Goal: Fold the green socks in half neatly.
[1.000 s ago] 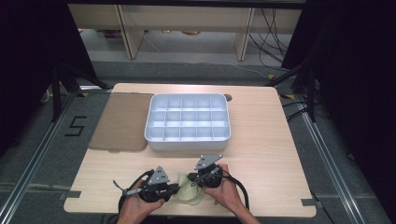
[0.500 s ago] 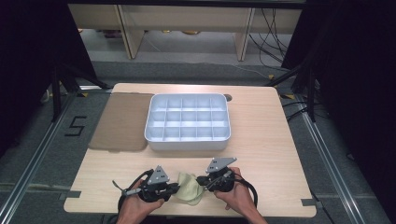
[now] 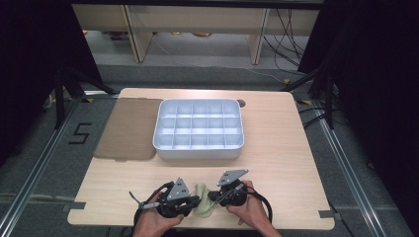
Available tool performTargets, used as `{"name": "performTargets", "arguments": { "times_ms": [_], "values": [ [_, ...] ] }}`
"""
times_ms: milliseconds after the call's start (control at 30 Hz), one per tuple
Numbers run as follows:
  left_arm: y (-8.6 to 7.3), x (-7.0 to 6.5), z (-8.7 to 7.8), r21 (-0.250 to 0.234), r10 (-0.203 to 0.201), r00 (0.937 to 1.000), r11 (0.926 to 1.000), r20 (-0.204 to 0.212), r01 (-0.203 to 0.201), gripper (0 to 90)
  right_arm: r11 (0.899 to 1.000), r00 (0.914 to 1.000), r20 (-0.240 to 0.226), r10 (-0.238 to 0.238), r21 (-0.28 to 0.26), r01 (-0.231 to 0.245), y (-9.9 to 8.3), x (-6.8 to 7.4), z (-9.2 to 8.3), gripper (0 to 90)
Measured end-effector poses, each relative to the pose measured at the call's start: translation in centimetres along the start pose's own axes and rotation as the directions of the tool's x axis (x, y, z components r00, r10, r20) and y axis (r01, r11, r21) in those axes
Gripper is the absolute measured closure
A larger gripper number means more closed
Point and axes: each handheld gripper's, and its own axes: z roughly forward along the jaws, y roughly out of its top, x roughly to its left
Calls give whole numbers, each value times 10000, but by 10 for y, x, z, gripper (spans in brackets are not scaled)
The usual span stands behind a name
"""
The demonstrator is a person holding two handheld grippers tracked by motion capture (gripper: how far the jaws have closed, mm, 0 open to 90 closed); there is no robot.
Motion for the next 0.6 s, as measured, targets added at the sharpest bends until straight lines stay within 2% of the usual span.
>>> {"name": "performTargets", "arguments": {
  "times_ms": [67,133,267,400,433,467,500,533,567,600],
  "values": [
    [1,-5,5,7,-129,9999,9999,-17,129,836,10000,10000,-32,48,-1,-48,0,0,0,869],
    [3,-7,11,124,92,9999,9999,101,-94,836,9998,9997,-130,211,-32,-212,-1,-5,-1,871],
    [3,-10,19,176,83,10000,9998,46,-83,836,9997,9995,-225,230,-100,-233,-2,-6,0,872],
    [4,-12,24,304,223,9997,9993,123,-227,837,9989,9983,-349,466,-94,-469,-2,-8,-1,868],
    [5,-11,25,369,411,9991,9985,109,-415,837,9989,9984,-348,437,-125,-442,-2,-10,-2,858],
    [4,-11,27,432,448,9989,9980,112,-453,836,9979,9972,-453,596,-232,-607,-1,-13,-6,852],
    [2,-10,33,441,213,9998,9988,23,-214,837,9975,9977,-351,578,-380,-591,0,-15,-8,852],
    [3,-9,35,528,559,9983,9970,156,-567,837,9970,9979,-253,599,-486,-610,1,-17,-13,853],
    [3,-9,35,528,559,9983,9970,156,-567,837,9957,9977,-186,652,-648,-662,3,-19,-17,854],
    [2,-12,38,504,340,9994,9981,84,-344,837,9957,9977,-186,652,-648,-662,3,-19,-17,854]
  ]
}}
